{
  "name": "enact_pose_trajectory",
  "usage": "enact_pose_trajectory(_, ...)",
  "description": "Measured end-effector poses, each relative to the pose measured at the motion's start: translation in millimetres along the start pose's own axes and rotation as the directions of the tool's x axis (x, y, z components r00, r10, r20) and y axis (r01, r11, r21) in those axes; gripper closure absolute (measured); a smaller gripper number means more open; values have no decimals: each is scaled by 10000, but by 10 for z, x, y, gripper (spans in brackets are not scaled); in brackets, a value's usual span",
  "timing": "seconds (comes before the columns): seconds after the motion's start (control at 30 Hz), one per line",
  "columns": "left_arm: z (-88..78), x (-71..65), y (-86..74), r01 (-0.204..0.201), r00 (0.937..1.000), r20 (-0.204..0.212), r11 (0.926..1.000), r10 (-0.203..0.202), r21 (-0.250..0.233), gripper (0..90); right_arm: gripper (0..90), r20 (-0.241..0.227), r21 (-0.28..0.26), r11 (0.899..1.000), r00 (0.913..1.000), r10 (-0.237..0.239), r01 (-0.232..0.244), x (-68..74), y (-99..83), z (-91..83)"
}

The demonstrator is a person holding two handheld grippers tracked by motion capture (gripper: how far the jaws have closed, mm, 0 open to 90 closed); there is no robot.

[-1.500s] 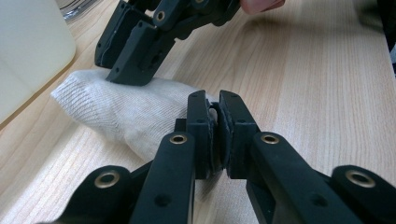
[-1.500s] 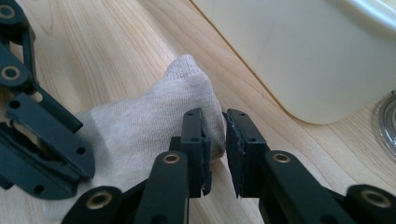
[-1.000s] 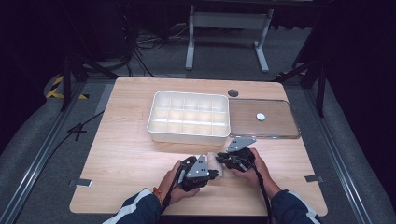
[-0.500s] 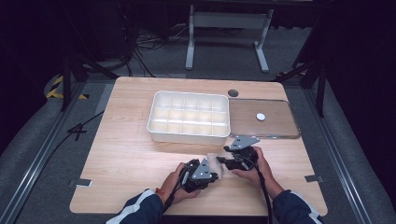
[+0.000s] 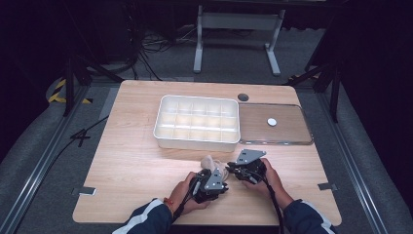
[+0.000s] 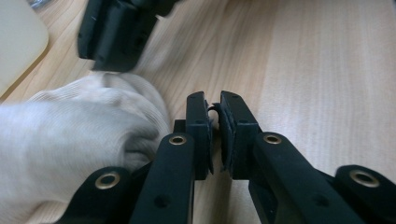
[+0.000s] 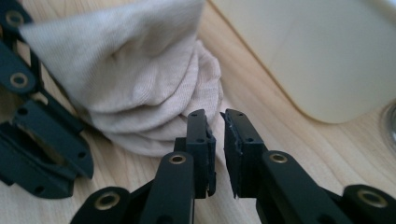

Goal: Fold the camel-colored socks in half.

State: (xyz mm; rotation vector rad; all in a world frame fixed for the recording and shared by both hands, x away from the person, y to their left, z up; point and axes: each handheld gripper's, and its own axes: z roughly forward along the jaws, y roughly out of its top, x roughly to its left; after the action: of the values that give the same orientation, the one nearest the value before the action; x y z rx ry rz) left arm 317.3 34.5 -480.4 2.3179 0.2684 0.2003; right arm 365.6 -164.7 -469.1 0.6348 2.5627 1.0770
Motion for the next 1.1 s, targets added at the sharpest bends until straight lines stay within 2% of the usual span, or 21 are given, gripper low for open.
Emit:
enact_pose_trajectory(0.1, -72, 3, -27, 48, 9993, 365, 9993, -35, -362, 801, 796, 30, -324, 9993, 9998, 181, -180, -25, 18, -61)
enact_pose_trajectory(0.2, -261, -7, -24, -6, 9982, 599, 9975, 48, -700, 793, 790, 4, -384, 9988, 9995, 307, -307, -42, 20, -77)
enact_pose_trajectory(0.27, -394, -14, -42, -204, 9984, 506, 9976, 238, -669, 787, 790, -15, -476, 9982, 9993, 366, -366, -49, 26, -90)
enact_pose_trajectory(0.33, -514, -1, -100, -194, 9990, 393, 9982, 216, -562, 784, 790, -18, -499, 9982, 9994, 336, -337, -45, 36, -101)
enact_pose_trajectory(0.4, -609, 33, -204, 3, 9999, 172, 9994, 3, -337, 784, 789, -41, -561, 9980, 9995, 305, -307, -34, 57, -114)
enact_pose_trajectory(0.43, -648, 54, -278, 175, 9998, 20, 9998, -175, -63, 784, 790, -44, -576, 9978, 9995, 316, -318, -29, 66, -119)
enact_pose_trajectory(0.53, -720, 136, -432, 540, 9968, -613, 9982, -523, 268, 784, 786, -45, -643, 9975, 9996, 278, -280, -24, 96, -130)
enact_pose_trajectory(0.57, -723, 180, -460, 762, 9933, -891, 9969, -740, 208, 783, 785, -56, -712, 9969, 9995, 325, -328, -30, 106, -137)
enact_pose_trajectory(0.6, -728, 240, -472, 1144, 9873, -1106, 9934, -1143, -58, 767, 784, -60, -760, 9964, 9993, 378, -381, -34, 118, -144)
enact_pose_trajectory(0.63, -725, 278, -467, 1449, 9828, -1109, 9889, -1476, -318, 761, 791, -140, -881, 9950, 9989, 452, -463, -37, 134, -152)
enact_pose_trajectory(0.7, -708, 318, -435, 1752, 9768, -1130, 9823, -1817, -657, 748, 790, -226, -961, 9943, 9987, 452, -472, -20, 167, -170)
enact_pose_trajectory(0.77, -674, 343, -381, 1928, 9751, -929, 9769, -2013, -925, 750, 778, -349, -1089, 9929, 9984, 438, -473, 0, 197, -189)
enact_pose_trajectory(0.8, -649, 338, -365, 1900, 9756, -921, 9765, -1994, -1015, 755, 768, -416, -1158, 9919, 9979, 486, -532, 18, 221, -199)
enact_pose_trajectory(0.83, -628, 329, -337, 1696, 9787, -1022, 9819, -1779, -848, 763, 748, -428, -1171, 9918, 9980, 459, -506, 30, 237, -202)
enact_pose_trajectory(0.9, -607, 316, -333, 1581, 9806, -1061, 9850, -1648, -689, 777, 657, -498, -1311, 9895, 9973, 542, -604, 63, 301, -213)
enact_pose_trajectory(0.93, -602, 318, -339, 1622, 9797, -1087, 9846, -1686, -650, 785, 627, -539, -1339, 9881, 9962, 686, -752, 84, 339, -220)
enact_pose_trajectory(1.0, -616, 337, -357, 1697, 9762, -1293, 9844, -1744, -463, 792, 557, -764, -1356, 9879, 9949, 653, -753, 135, 407, -226)
enact_pose_trajectory(1.1, -745, 399, -408, 1797, 9713, -1501, 9827, -1845, -450, 782, 450, -840, -1168, 9894, 9935, 772, -868, 225, 508, -170)
